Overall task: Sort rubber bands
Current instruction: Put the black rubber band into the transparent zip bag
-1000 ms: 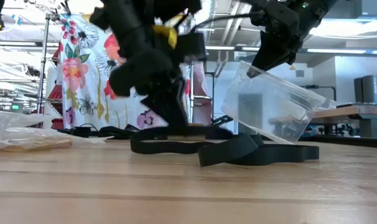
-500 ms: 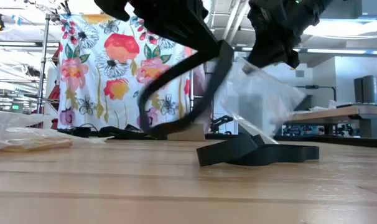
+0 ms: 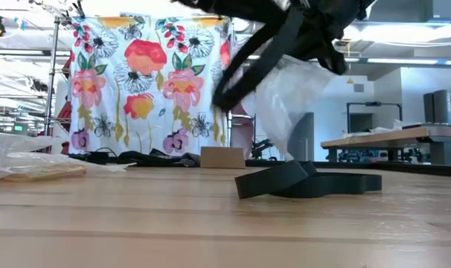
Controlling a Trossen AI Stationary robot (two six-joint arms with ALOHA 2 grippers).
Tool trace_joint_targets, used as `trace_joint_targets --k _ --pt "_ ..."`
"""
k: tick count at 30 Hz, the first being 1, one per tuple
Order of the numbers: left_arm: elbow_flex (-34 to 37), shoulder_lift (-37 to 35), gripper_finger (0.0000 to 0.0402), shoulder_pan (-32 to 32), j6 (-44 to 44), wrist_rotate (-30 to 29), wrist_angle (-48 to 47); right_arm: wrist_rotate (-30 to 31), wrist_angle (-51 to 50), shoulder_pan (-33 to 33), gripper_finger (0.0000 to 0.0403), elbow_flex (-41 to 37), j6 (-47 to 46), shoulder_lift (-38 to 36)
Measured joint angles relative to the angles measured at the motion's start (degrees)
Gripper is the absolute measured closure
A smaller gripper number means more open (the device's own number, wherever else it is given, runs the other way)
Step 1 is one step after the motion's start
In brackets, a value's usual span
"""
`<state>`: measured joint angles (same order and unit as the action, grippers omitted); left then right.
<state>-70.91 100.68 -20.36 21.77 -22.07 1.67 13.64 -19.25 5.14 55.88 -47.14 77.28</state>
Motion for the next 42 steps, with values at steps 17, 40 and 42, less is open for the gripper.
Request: trace_joint_targets --k 17,40,42 --pt "0.0 0.0 0.0401 0.1 1.7 -7.1 8.4 -0.1 3.1 0.1 0.0388 0.0 3.9 0.0" --pt "3.6 0.0 0.0401 7.8 6.5 27.5 20.3 -11.9 8.3 0.5 0.0388 0.0 10.6 4.5" --pt "3.6 0.0 0.0401 7.5 7.6 28.6 19.8 -14.9 9.5 0.2 0.0388 0.0 11.9 5.3"
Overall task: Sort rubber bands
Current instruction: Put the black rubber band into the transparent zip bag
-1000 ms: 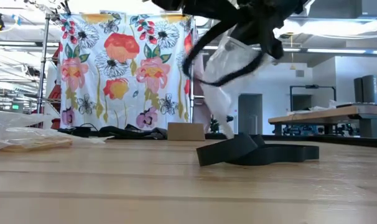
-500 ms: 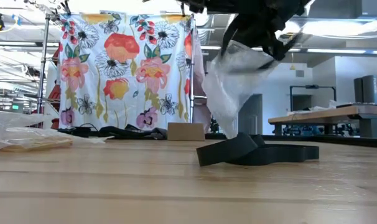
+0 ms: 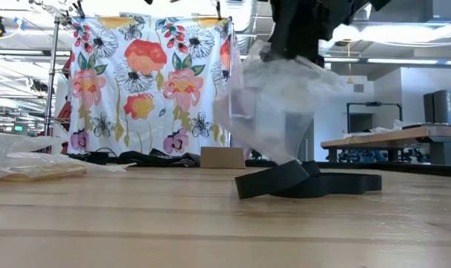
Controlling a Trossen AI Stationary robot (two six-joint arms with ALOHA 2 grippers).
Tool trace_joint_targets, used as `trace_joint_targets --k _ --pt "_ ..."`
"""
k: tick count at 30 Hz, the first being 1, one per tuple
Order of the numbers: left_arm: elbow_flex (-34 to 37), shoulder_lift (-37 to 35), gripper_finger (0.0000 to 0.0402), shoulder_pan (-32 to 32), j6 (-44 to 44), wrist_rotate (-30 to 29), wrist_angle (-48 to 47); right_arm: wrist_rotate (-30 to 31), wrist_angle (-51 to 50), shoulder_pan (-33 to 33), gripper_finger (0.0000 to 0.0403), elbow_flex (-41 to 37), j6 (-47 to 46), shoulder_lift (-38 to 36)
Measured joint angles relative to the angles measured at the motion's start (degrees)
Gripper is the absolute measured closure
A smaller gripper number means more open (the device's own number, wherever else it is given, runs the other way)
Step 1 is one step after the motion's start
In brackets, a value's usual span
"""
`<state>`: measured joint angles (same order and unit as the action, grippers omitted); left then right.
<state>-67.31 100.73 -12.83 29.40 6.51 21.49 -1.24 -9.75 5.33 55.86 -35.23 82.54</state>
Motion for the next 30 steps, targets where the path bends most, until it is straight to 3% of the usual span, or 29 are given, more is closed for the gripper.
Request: trace_joint_targets --k 4,6,11,14,22,26,30 --pt "0.0 0.0 0.0401 0.0 0.6 0.4 -2.4 -2.8 1.3 -0.7 0.0388 0.0 0.6 1.3" --pt "0.0 -0.2 0.0401 -0.2 -0.2 -2.4 -4.4 -3.1 2.5 -1.1 0.0388 0.0 -0.3 1.2" --pt "0.0 -6.5 0.0401 -3.9 -3.8 -21.8 -14.8 1.7 3.6 -2.9 0.0388 0.0 -11.2 0.2" --pt "0.0 -9.6 0.0401 -8.1 -4.6 -29.2 -19.6 1.7 7.4 -4.6 0.0388 0.0 -13.2 0.1" --pt "4.7 -15.6 0.0401 -13.4 -0.2 -44.7 -11.2 -14.4 26.7 -8.8 0.0388 0.0 -21.6 0.0" --pt "6.6 -21.0 0.0401 -12.1 -2.7 -47.8 -7.6 -15.5 32.4 -10.0 0.0388 0.0 -24.7 0.0" --pt "6.8 -25.4 0.0401 -10.7 -7.8 -48.2 -7.6 -15.3 31.6 -12.6 0.0388 0.0 -26.2 0.0"
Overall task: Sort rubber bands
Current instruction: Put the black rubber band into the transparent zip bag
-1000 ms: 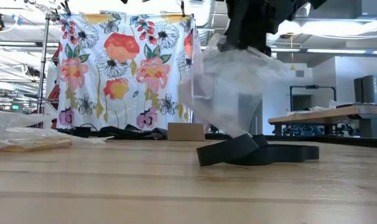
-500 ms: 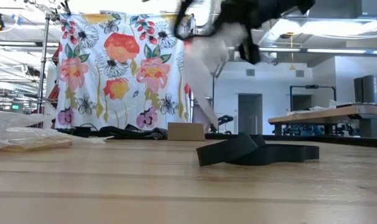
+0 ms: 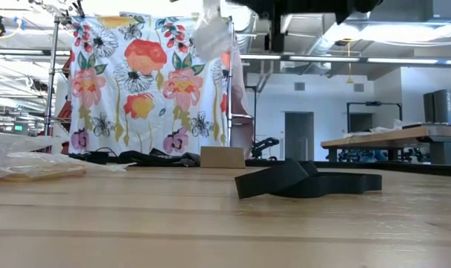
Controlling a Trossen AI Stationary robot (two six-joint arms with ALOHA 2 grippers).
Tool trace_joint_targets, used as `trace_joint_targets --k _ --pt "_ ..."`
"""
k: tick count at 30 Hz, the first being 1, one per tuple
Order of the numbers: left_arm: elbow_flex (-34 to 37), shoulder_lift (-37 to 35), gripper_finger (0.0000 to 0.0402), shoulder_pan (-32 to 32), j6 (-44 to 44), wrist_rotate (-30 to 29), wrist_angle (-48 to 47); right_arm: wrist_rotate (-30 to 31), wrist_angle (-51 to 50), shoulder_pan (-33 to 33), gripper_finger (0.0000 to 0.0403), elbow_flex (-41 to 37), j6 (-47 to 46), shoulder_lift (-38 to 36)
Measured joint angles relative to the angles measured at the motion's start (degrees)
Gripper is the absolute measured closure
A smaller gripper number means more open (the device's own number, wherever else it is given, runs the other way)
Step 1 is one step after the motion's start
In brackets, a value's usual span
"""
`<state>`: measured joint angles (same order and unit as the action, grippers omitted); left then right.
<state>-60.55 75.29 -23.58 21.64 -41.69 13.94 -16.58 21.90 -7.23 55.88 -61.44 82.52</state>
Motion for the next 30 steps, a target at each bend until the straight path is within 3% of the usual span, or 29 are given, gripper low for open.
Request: trace_joint_targets --k 11,14,22,28,30 --pt "0.0 -2.2 0.0401 -0.2 -1.9 -0.2 -6.0 0.2 -10.3 -5.3 0.0388 0.0 4.8 0.0" --pt "0.0 -2.2 0.0401 -0.2 -2.6 -0.8 -7.4 4.3 -11.2 -5.5 0.0388 0.0 4.1 0.1" --pt "0.0 -2.2 0.0401 -1.6 -2.5 -0.8 -9.4 6.9 -14.4 -7.2 0.0388 0.0 6.0 0.3" --pt "0.3 -1.9 0.0401 -3.2 -11.0 -1.5 -17.4 7.9 -16.2 -10.4 0.0388 0.0 13.3 0.3" --pt "1.9 -1.2 0.0401 -4.3 -12.0 -4.1 -16.8 8.1 -18.4 -11.7 0.0388 0.0 13.9 0.3"
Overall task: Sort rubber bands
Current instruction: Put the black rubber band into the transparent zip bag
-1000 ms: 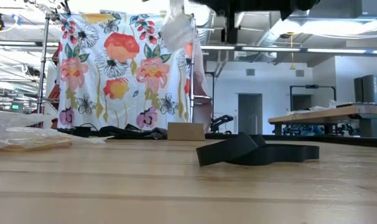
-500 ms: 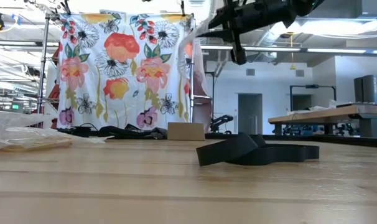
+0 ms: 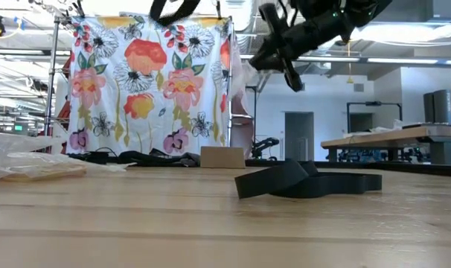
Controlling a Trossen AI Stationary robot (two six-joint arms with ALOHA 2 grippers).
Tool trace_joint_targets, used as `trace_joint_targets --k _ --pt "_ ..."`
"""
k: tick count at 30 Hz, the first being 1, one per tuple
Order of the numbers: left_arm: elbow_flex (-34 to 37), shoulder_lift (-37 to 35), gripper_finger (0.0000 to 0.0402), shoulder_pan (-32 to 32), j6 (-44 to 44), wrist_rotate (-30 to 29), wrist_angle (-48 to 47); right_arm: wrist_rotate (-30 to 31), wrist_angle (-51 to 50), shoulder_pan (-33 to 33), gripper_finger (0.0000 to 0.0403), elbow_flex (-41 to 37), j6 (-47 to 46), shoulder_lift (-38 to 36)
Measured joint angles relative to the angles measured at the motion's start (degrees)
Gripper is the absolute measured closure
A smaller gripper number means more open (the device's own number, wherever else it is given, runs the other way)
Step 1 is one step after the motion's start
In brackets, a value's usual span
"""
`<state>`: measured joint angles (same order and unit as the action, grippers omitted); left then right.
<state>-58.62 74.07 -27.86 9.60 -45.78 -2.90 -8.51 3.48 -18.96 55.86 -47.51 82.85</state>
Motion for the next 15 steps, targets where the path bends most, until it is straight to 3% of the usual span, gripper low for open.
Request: trace_joint_targets --k 7,15 --pt "6.9 0.9 0.0401 0.7 -4.1 -17.7 1.9 3.4 -1.4 -2.5 0.0388 0.0 10.2 0.0" --pt "16.7 0.9 0.0401 10.3 -6.3 -16.0 9.6 3.9 1.9 -2.5 0.0388 0.0 17.5 0.0"
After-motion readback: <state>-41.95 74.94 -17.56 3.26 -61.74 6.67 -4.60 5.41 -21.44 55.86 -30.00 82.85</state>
